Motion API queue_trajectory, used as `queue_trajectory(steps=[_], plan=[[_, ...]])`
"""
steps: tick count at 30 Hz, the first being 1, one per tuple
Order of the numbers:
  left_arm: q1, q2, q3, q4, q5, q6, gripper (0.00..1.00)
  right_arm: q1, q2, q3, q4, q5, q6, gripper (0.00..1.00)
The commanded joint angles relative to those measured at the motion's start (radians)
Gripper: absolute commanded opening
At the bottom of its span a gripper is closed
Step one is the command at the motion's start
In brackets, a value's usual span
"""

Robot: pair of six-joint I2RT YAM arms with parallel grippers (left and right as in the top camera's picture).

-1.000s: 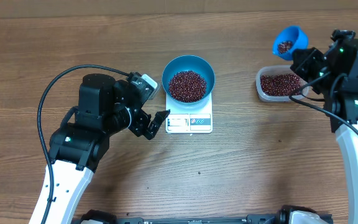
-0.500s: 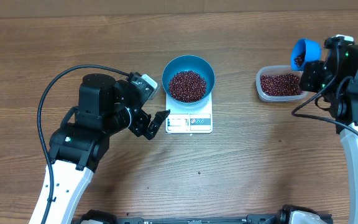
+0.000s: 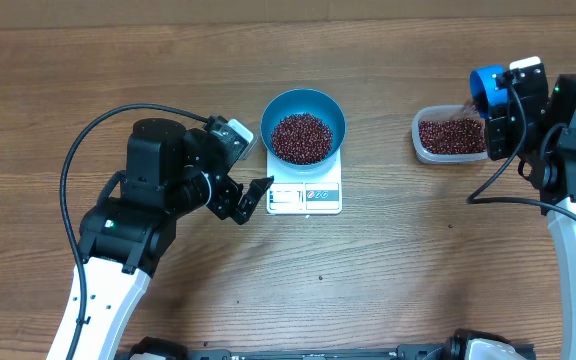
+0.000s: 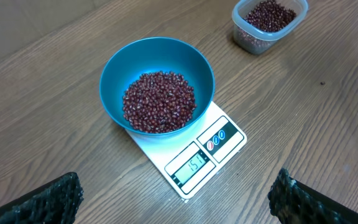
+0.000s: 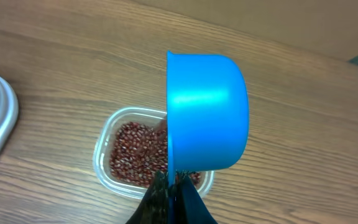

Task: Scoop item into bowl and weigh 150g on scale
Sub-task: 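Move the scoop back over the teal bowl with the right gripper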

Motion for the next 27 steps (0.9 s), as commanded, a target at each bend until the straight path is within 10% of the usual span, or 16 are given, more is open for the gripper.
queue_trajectory(steps=[1, 13, 20, 27], plan=[[0.004, 0.013, 0.024, 0.002, 0.022, -0.007, 1.0, -0.003, -0.023, 0.025, 0.003, 0.064, -0.068, 0.04], [0.004, 0.013, 0.024, 0.002, 0.022, -0.007, 1.0, -0.003, -0.024, 0.026, 0.018, -0.091, 0.176, 0.04], [0.004, 0.013, 0.024, 0.002, 0.022, -0.007, 1.0, 0.017, -0.023, 0.026, 0.192, -0.712, 0.495, 0.04], [0.004, 0.013, 0.024, 0.002, 0.022, -0.007, 1.0, 0.266, -0.01, 0.026, 0.248, -0.513, 0.522, 0.04]])
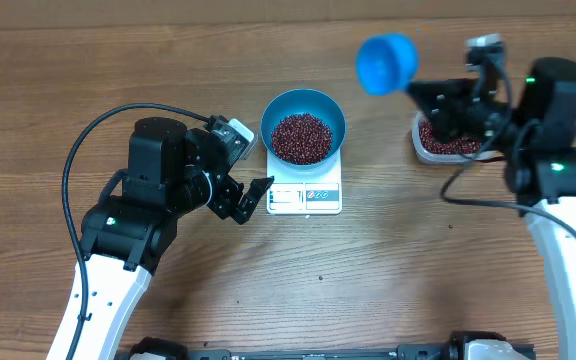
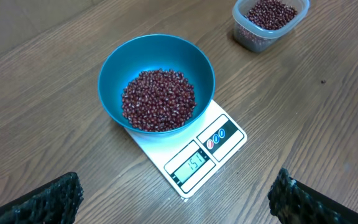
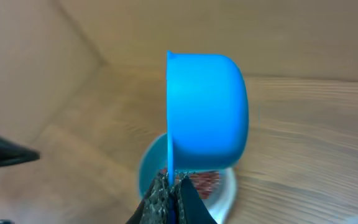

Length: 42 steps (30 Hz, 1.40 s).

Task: Scoop item into bowl and weigh 150g on scale
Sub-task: 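Move the scoop back over the teal bowl with the right gripper, then tip the scoop into the teal bowl with the right gripper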

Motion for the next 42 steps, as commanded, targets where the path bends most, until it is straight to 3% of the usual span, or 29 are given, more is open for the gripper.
queue_trajectory(steps=[1, 10, 21, 42], plan=[[0.004, 0.004, 0.024, 0.002, 0.022, -0.007, 1.0, 0.118, -0.004, 0.025, 0.008, 0.113, 0.03, 0.04], [0.004, 0.004, 0.024, 0.002, 0.022, -0.007, 0.99, 0.381, 0.163, 0.025, 0.053, 0.443, -0.002, 0.04], [0.004, 0.004, 0.024, 0.002, 0.022, -0.007, 1.0, 0.509, 0.289, 0.025, 0.097, 0.73, -0.032, 0.04], [0.004, 0.004, 0.024, 0.002, 0.022, -0.007, 1.0, 0.573, 0.331, 0.024, -0.026, 0.747, -0.023, 0.04]])
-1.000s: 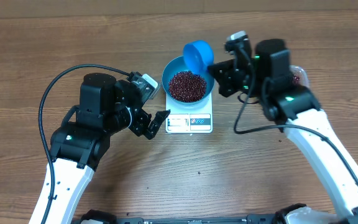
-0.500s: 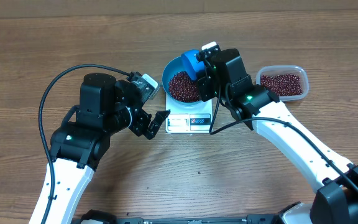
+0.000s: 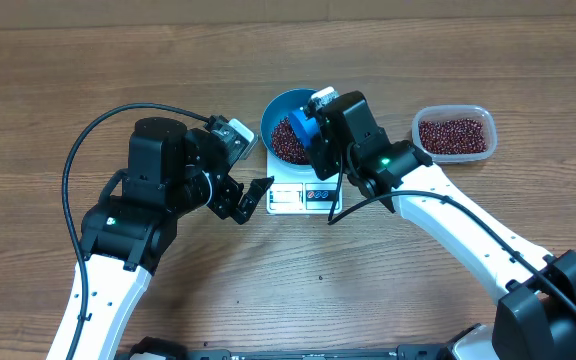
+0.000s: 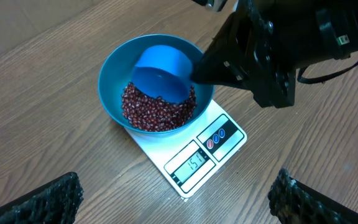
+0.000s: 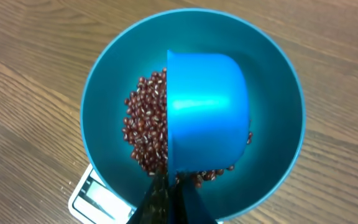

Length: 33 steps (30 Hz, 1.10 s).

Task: Scoop item into bowl and weigh 150g on scale
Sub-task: 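Tip the scoop into the teal bowl with the right gripper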

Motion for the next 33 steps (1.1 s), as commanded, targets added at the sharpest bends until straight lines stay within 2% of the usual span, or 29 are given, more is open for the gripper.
queue_trajectory(steps=[1, 8, 13, 24, 33], plan=[[0.004, 0.004, 0.024, 0.003, 0.022, -0.007, 1.0, 0.005, -0.002, 0.025, 0.002, 0.005, 0.008, 0.04], [0.004, 0.004, 0.024, 0.003, 0.022, -0.007, 1.0, 0.005, -0.003, 0.025, 0.027, -0.107, 0.079, 0.04], [0.004, 0.004, 0.024, 0.003, 0.022, -0.007, 1.0, 0.003, -0.003, 0.025, 0.046, -0.107, 0.161, 0.04], [0.004, 0.004, 0.024, 0.003, 0.022, -0.007, 1.0, 0.001, -0.003, 0.026, 0.137, -0.107, 0.183, 0.04], [0.004, 0.004, 0.024, 0.003, 0.022, -0.006, 0.99, -0.007, -0.003, 0.026, 0.14, -0.107, 0.183, 0.04]])
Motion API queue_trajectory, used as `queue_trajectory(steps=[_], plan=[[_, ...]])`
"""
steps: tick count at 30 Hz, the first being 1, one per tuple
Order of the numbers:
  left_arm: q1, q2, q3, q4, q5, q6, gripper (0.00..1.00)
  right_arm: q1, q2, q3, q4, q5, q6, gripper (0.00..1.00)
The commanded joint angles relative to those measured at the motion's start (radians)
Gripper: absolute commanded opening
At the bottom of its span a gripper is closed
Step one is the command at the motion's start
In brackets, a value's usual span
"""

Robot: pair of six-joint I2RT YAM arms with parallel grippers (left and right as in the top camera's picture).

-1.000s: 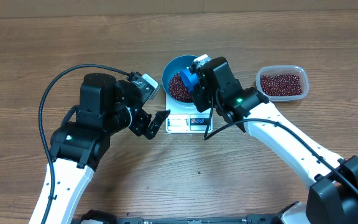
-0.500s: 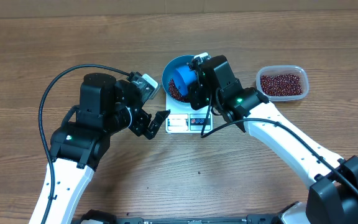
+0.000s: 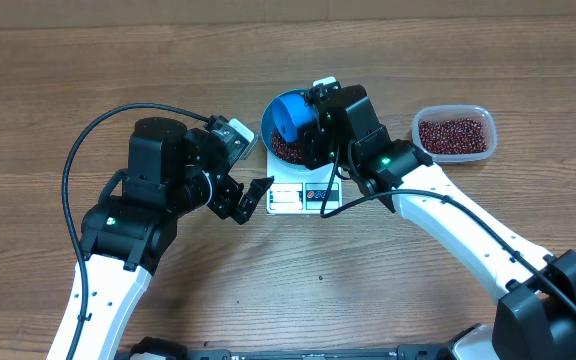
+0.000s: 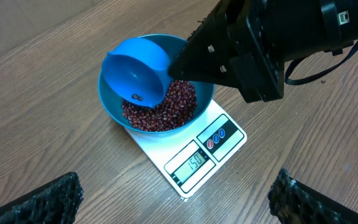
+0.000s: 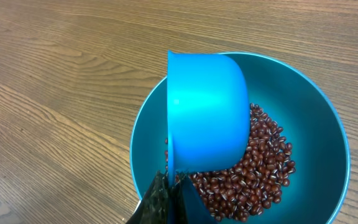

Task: Scoop item into bowl and weigh 150g on scale
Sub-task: 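Tip the scoop into the teal bowl with the right gripper, then lift the scoop away from the bowl toward the right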

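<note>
A teal bowl (image 3: 271, 112) of red beans (image 4: 173, 102) stands on the white scale (image 4: 219, 143); its display (image 4: 193, 165) reads about 150. My right gripper (image 5: 169, 186) is shut on the handle of the blue scoop (image 5: 207, 109), which is raised over the bowl's left part with a few beans in it (image 4: 137, 98). My left gripper (image 4: 176, 199) is open, near the table just in front of the scale, holding nothing.
A clear plastic tub (image 3: 454, 133) of red beans sits on the wooden table to the right of the scale. The right arm (image 3: 438, 215) reaches across from the right, over the table in front of the tub.
The scoop was low in the beans in the bowl; now it is raised and tilted at the bowl's left side with a few beans in it. The display went from 151 to about 150.
My right gripper held the scoop over the tub at the right. Then it was in the air between tub and bowl, then down in the bowl's beans with the scale at 151. Now it is lifted with a few beans. The left arm stayed still.
</note>
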Motion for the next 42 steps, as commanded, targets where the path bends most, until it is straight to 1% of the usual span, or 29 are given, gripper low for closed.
queue_trajectory(steps=[1, 15, 23, 33, 37, 42], plan=[[0.004, 0.004, 0.024, 0.003, 0.022, -0.007, 0.99, -0.005, -0.003, 0.026, 0.01, -0.005, 0.005, 0.04], [0.004, 0.004, 0.024, 0.003, 0.022, -0.007, 1.0, -0.005, -0.006, 0.026, 0.01, -0.005, 0.005, 0.04], [0.004, 0.004, 0.024, 0.003, 0.022, -0.007, 1.0, -0.042, -0.093, 0.027, 0.01, -0.006, 0.005, 0.04], [0.004, 0.004, 0.024, 0.003, 0.022, -0.007, 1.0, -0.182, -0.226, 0.027, -0.021, 0.007, -0.003, 0.04], [0.004, 0.004, 0.024, 0.003, 0.022, -0.007, 1.0, -0.261, -0.257, 0.027, -0.058, 0.036, -0.003, 0.04], [0.004, 0.004, 0.024, 0.003, 0.022, -0.007, 0.99, -0.394, -0.286, 0.027, -0.093, 0.037, -0.003, 0.04]])
